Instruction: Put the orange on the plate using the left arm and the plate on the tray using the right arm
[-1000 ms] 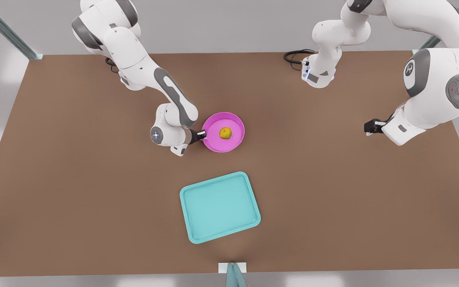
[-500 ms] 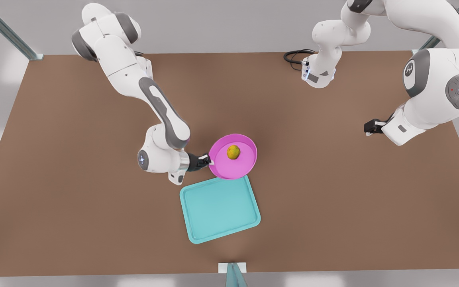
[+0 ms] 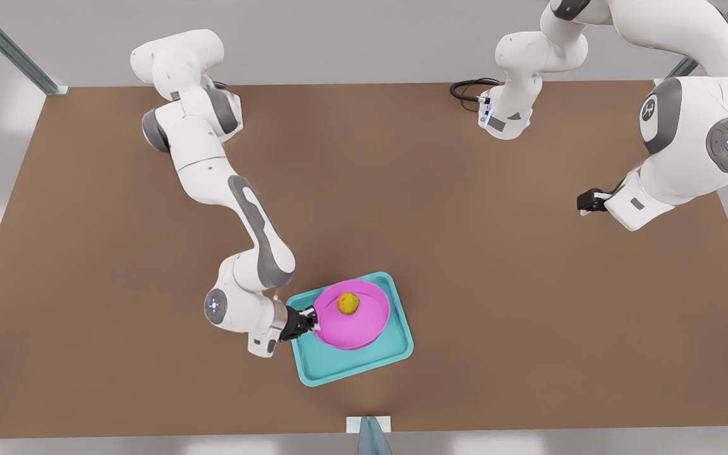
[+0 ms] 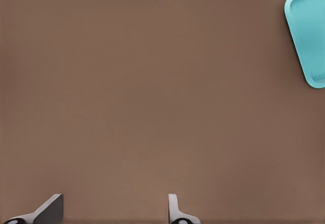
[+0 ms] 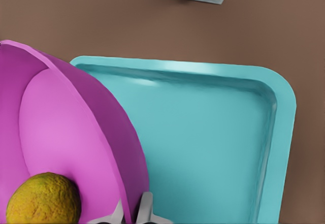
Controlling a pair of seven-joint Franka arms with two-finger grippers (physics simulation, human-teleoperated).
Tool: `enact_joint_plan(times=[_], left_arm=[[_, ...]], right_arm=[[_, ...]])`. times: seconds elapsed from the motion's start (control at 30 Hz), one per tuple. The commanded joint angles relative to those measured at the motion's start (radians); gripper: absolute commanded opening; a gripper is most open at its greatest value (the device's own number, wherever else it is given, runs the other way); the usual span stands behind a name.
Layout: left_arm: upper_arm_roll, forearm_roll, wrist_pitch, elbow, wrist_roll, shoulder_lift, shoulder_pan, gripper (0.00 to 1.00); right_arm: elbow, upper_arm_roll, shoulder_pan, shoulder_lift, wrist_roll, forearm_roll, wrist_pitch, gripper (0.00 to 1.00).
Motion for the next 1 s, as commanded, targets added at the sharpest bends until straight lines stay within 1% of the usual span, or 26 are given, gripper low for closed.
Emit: enact_joint_plan(times=[0.0,0.03,0.07,0.1,0.3,0.33,0.37,0.4,0.43,0.47,0.5,0.57,0.6,0.63,0.67,0.7,0.77,0.8,0.83,0.97], left_arm=[[0.0,0.001,-0.001,0.001,0.001,-0.003,-0.001,1.0],[0.0,0.001,-0.001,0.001,0.001,-0.001,-0.001,1.0],[0.0,0.001,-0.001,0.001,0.001,-0.003,-0.001,1.0],[0.0,0.001,-0.001,0.001,0.001,-0.001,-0.001,1.0],[0.0,0.0,0.001,0.001,0.001,-0.001,0.0,1.0],[0.0,0.0,0.001,0.001,0.001,-0.001,0.0,1.0],[0.0,0.0,0.001,0.001,0.001,0.0,0.0,1.0],[0.0,0.0,0.001,0.001,0.001,0.0,0.0,1.0],[0.0,0.0,0.001,0.001,0.001,0.0,0.0,1.0],[0.0,0.0,0.001,0.001,0.001,0.0,0.0,1.0],[0.0,0.0,0.001,0.001,0.001,0.0,0.0,1.0],[0.0,0.0,0.001,0.001,0.002,0.005,0.0,1.0],[0.0,0.0,0.001,0.001,0.002,0.007,0.0,1.0],[0.0,0.0,0.001,0.001,0.002,0.005,0.0,1.0],[0.0,0.0,0.001,0.001,0.002,0.005,0.0,1.0],[0.0,0.0,0.001,0.001,0.002,0.007,0.0,1.0],[0.0,0.0,0.001,0.002,0.005,0.007,0.0,1.0],[0.0,0.001,0.001,0.001,0.005,0.007,0.0,1.0],[0.0,0.0,0.001,0.002,0.007,0.008,0.0,1.0],[0.003,0.003,-0.002,0.016,0.013,0.031,0.003,1.0]], right_arm=[[0.03,-0.001,0.0,0.019,-0.036,-0.013,0.006,0.21],[0.061,-0.001,0.0,0.042,-0.038,-0.013,0.007,0.21],[0.061,0.0,0.001,0.043,-0.031,-0.013,0.007,0.45],[0.047,0.0,0.001,0.034,-0.031,-0.013,-0.003,1.0],[0.035,0.002,0.001,0.019,-0.036,-0.012,-0.013,1.0],[0.04,-0.001,-0.003,0.005,-0.036,-0.013,-0.066,1.0],[0.043,-0.032,-0.006,-0.027,-0.036,-0.017,-0.175,1.0],[0.054,-0.099,-0.006,-0.066,-0.034,-0.018,-0.364,1.0],[0.055,-0.15,-0.006,-0.108,-0.034,-0.018,-0.46,1.0],[0.049,-0.224,-0.003,-0.19,-0.031,-0.021,-0.618,1.0],[0.044,-0.247,0.009,-0.237,-0.028,-0.124,-0.691,1.0],[0.047,-0.251,0.07,-0.319,-0.007,-0.386,-0.804,1.0],[0.055,-0.254,0.069,-0.362,-0.004,-0.426,-0.878,1.0],[0.034,-0.248,0.054,-0.478,-0.001,-0.435,-0.925,1.0],[0.031,-0.239,0.069,-0.524,-0.001,-0.539,-0.982,1.0],[-0.087,-0.225,0.069,-0.644,0.024,-0.584,-0.973,1.0],[-0.365,-0.194,0.057,-0.831,0.185,-0.619,-0.807,1.0],[-0.425,-0.188,0.055,-0.876,0.2,-0.622,-0.766,1.0],[-0.463,-0.185,0.04,-0.906,0.245,-0.622,-0.746,1.0],[-0.485,-0.176,-0.02,-0.943,0.312,-0.626,-0.757,1.0]])
